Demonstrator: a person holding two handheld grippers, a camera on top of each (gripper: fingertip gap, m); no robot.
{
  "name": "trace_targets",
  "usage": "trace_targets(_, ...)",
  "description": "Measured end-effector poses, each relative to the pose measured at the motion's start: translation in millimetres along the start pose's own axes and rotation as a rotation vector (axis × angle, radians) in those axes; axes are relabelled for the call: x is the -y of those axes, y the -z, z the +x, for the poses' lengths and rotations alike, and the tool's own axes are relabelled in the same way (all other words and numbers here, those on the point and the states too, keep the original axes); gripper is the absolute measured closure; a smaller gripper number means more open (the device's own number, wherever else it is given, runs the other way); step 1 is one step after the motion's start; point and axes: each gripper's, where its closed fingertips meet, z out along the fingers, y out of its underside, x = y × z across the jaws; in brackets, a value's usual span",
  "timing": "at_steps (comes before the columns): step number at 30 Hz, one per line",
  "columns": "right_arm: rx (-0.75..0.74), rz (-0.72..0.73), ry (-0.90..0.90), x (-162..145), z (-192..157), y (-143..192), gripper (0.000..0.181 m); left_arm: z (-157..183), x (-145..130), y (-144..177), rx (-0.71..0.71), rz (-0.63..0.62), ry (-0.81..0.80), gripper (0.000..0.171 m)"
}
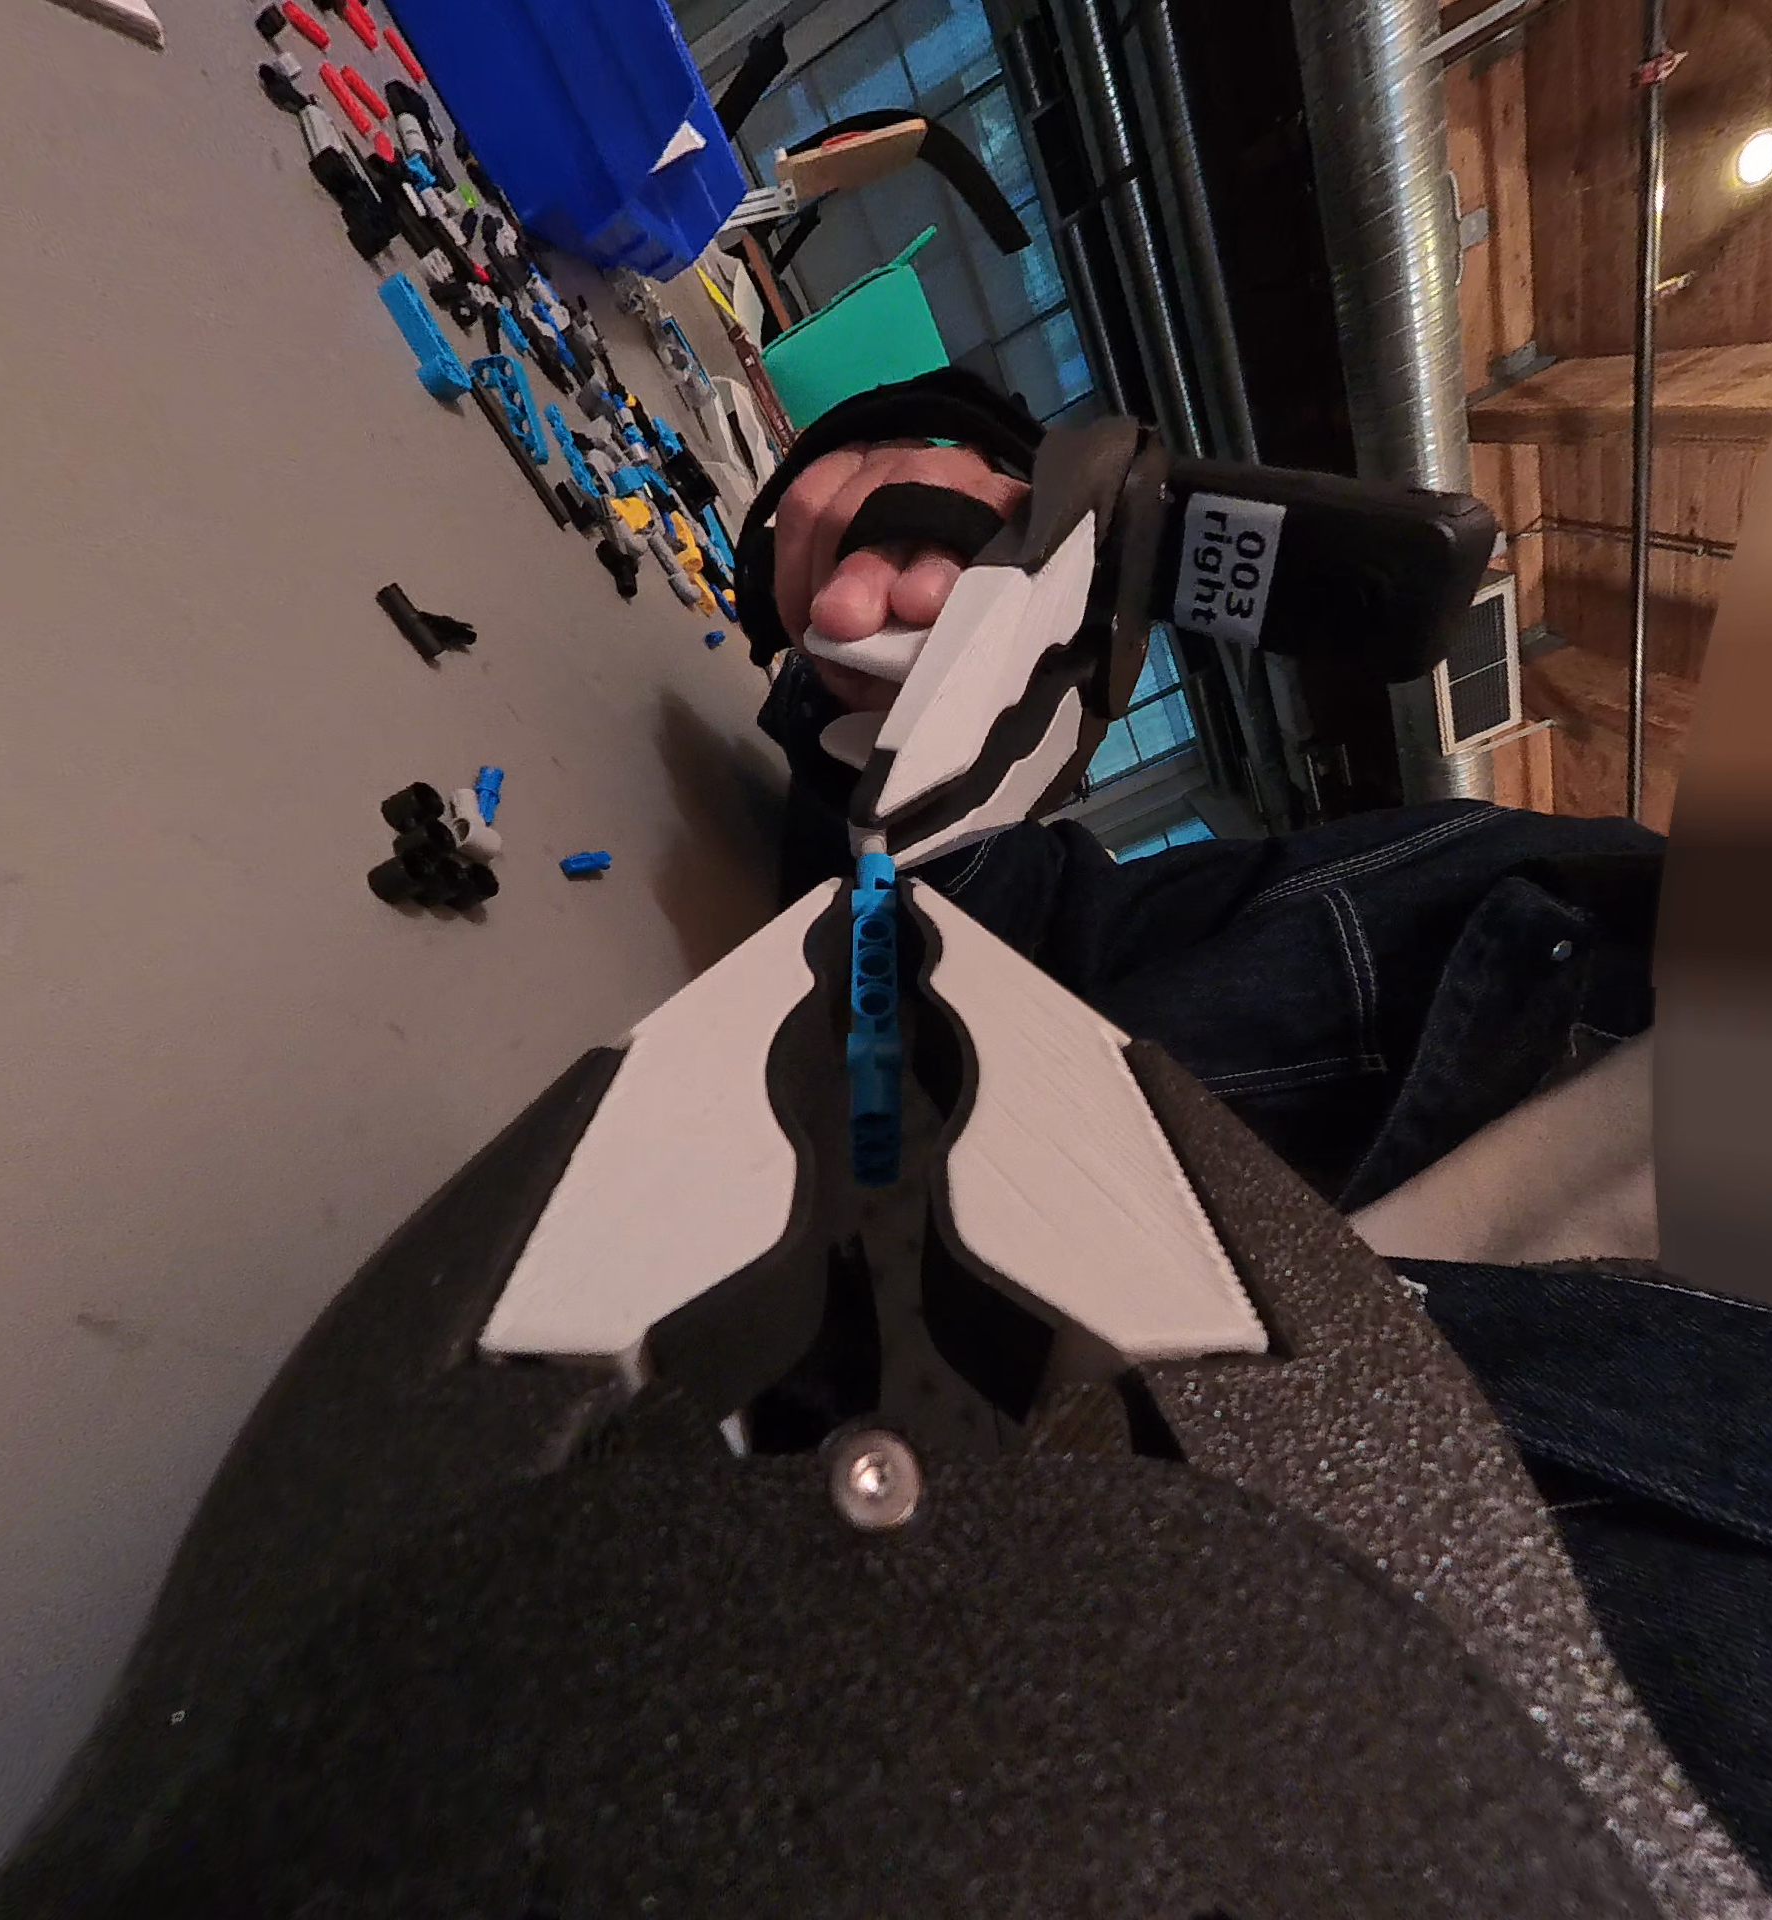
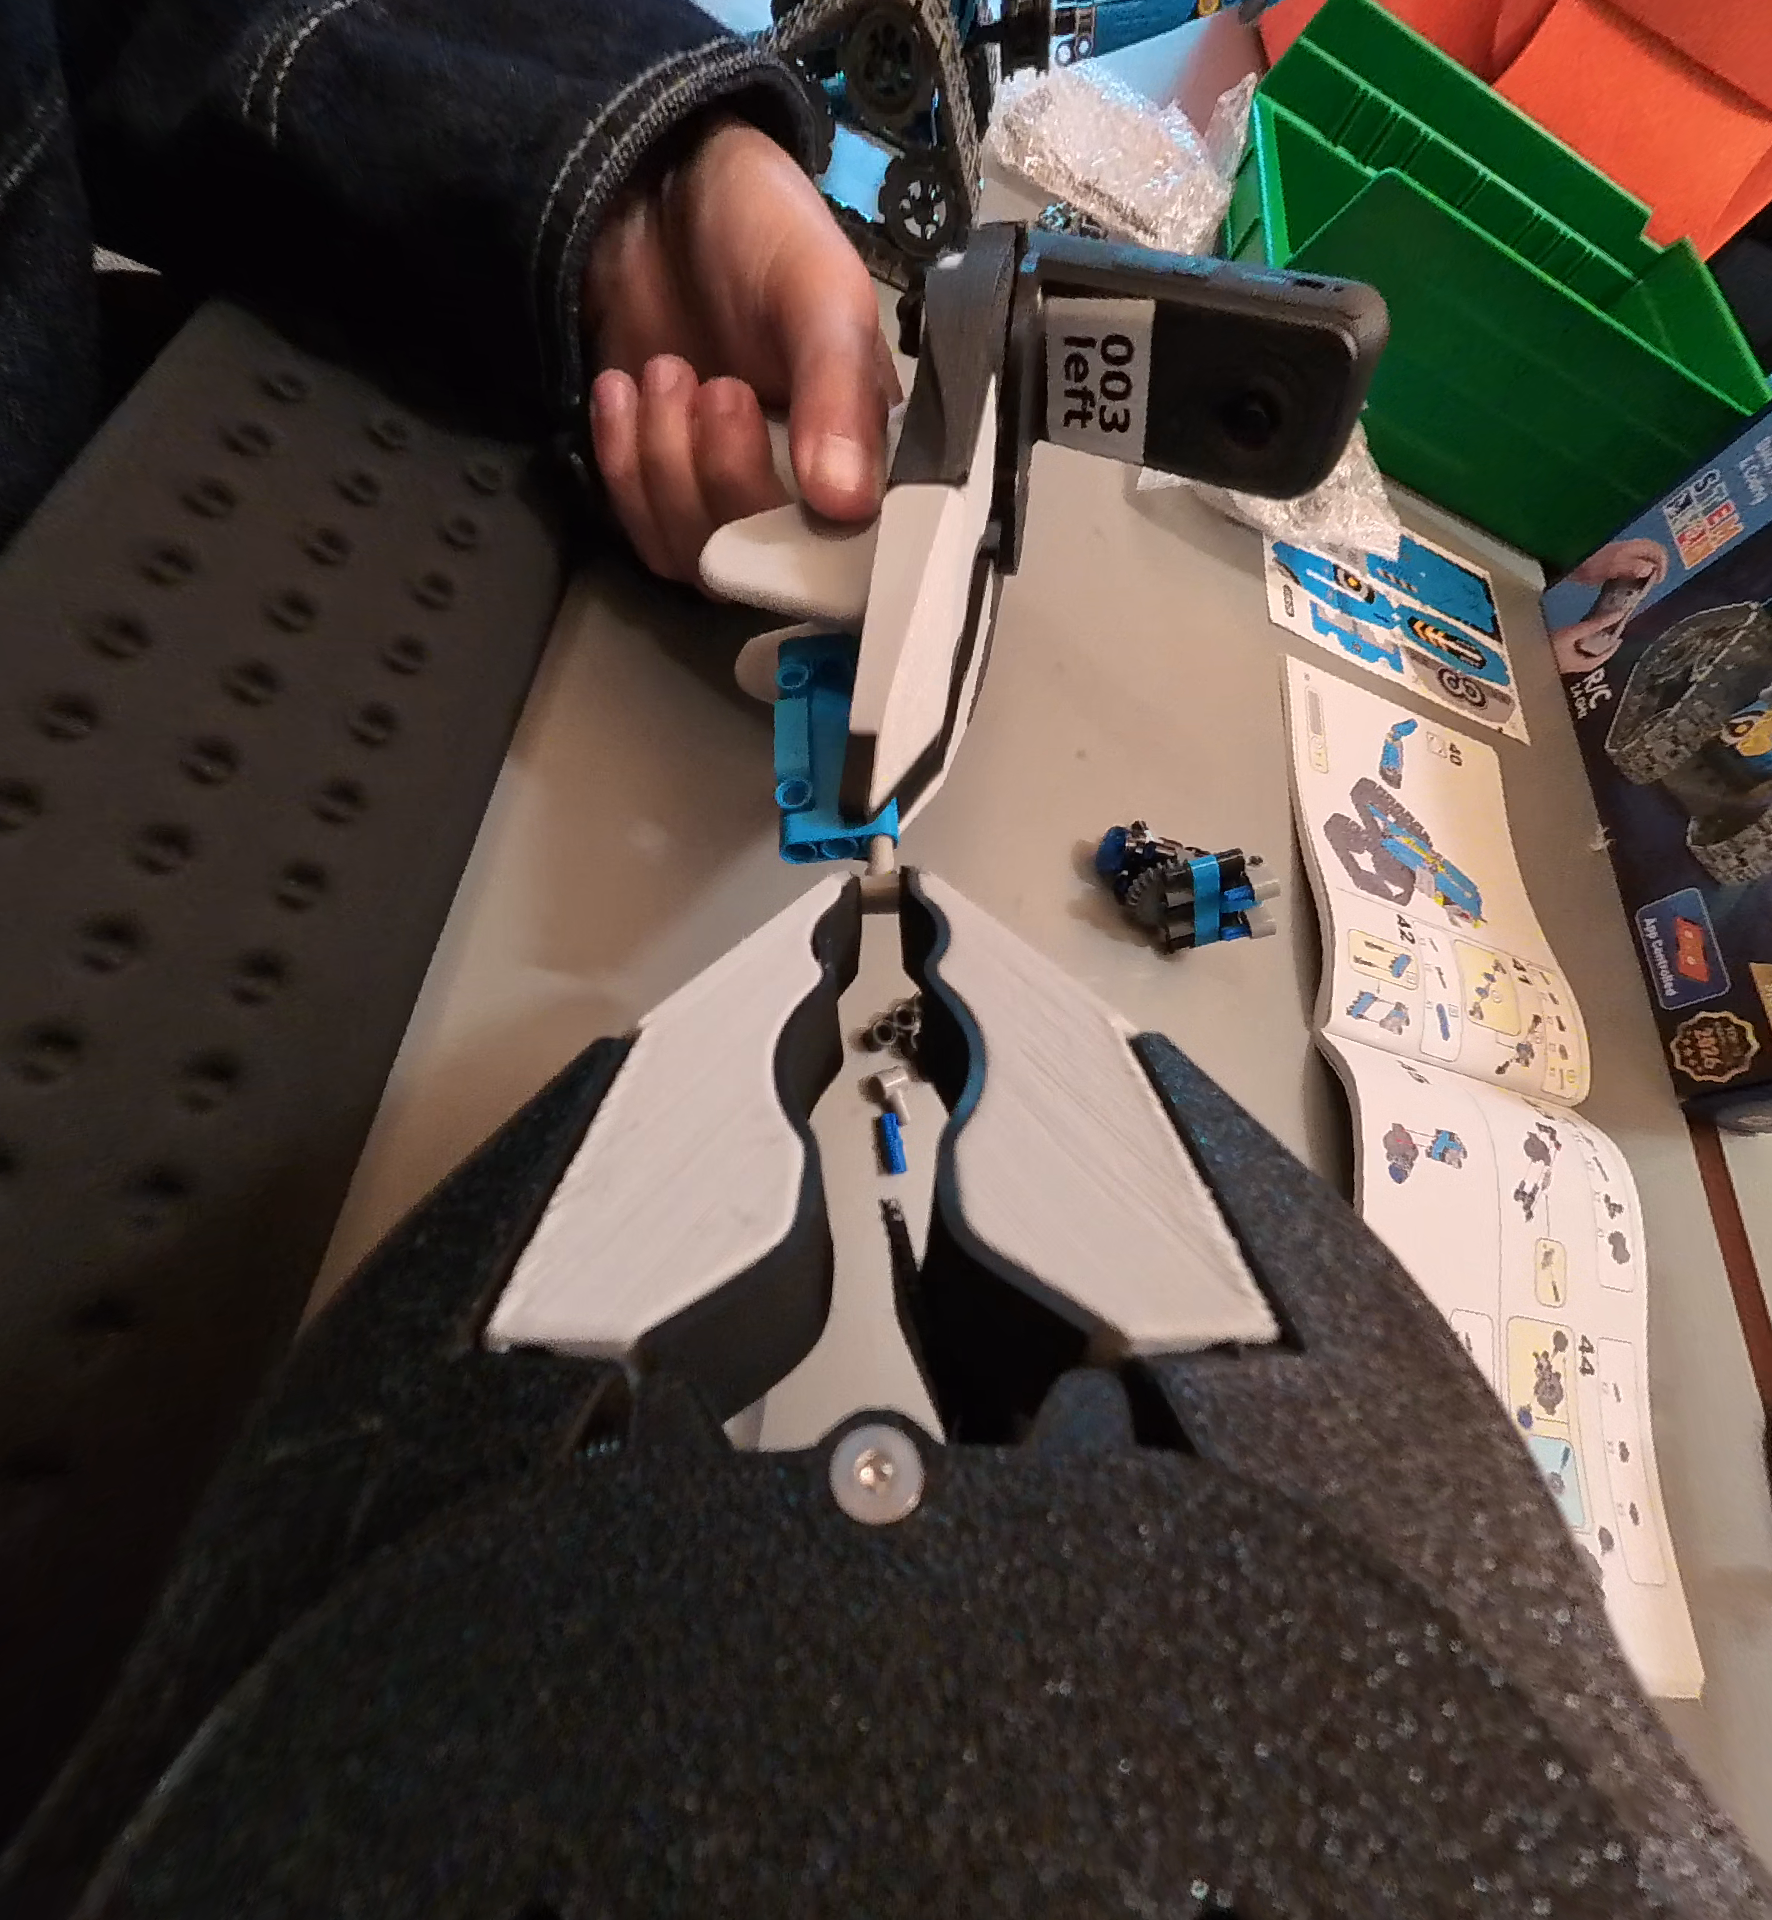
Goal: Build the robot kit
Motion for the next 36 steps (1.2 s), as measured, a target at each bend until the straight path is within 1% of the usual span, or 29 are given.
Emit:
trace_targets(5, 0.02, 0.027, -0.033, 0.8, -1.2, 0.5, 0.176, 0.5, -0.8, -0.6, -0.004, -0.007, 0.0, 0.167)
trace_targets(8, 0.006, -0.011, -0.011, -3.9, -1.1, -2.1, 0.176, -4.6, -0.9, -0.4, 0.024, -0.007, 0.01, 0.167)
trace_targets(10, 0.018, -0.002, -0.033, -4.8, -1.3, -2.0, 0.176, -6.3, -1.5, -1.0, 0.038, -0.011, 0.006, 0.167)
trace_targets(12, 0.017, -0.017, -0.018, -7.9, -2.4, -3.5, 0.175, -8.4, -2.5, -1.3, 0.052, -0.018, 0.006, 0.167)
trace_targets(14, 0.03, 0.011, -0.044, -6.9, -2.3, -3.2, 0.176, -8.7, -2.4, -1.4, 0.05, -0.019, 0.012, 0.167)
trace_targets(17, 0.038, -0.012, -0.045, -13.0, -4.2, -6.1, 0.176, -14.4, -4.4, -2.2, 0.081, -0.032, 0.027, 0.166)
trace_targets(21, 0.011, -0.053, -0.015, -17.6, -3.1, -8.4, 0.176, -19.7, -3.6, -1.6, 0.113, -0.025, 0.034, 0.167)
trace_targets(24, -0.009, -0.061, 0.006, -16.1, -1.7, -9.5, 0.175, -23.7, -3.0, -0.9, 0.142, -0.021, 0.03, 0.167)
trace_targets(25, 0.001, -0.052, -0.014, -17.1, -1.6, -10.2, 0.175, -23.9, -3.2, -1.1, 0.143, -0.024, 0.03, 0.166)
trace_targets(29, 0.014, -0.015, -0.036, -14.9, -0.4, -6.4, 0.175, -16.1, -1.6, -1.1, 0.095, -0.015, 0.021, 0.167)
trace_targets(31, 0.036, 0.044, -0.078, -8.3, -1.2, -3.4, 0.175, -10.0, -1.5, -1.1, 0.053, -0.014, 0.024, 0.166)
trace_targets(33, 0.056, 0.07, -0.105, -6.3, -2.2, -2.4, 0.175, -8.1, -2.0, -1.3, 0.044, -0.018, 0.016, 0.166)
trace_targets(36, 0.044, 0.115, -0.112, 0.3, 0.5, -0.9, 0.175, -3.2, 0.4, 0.1, 0.008, -0.003, 0.022, 0.166)
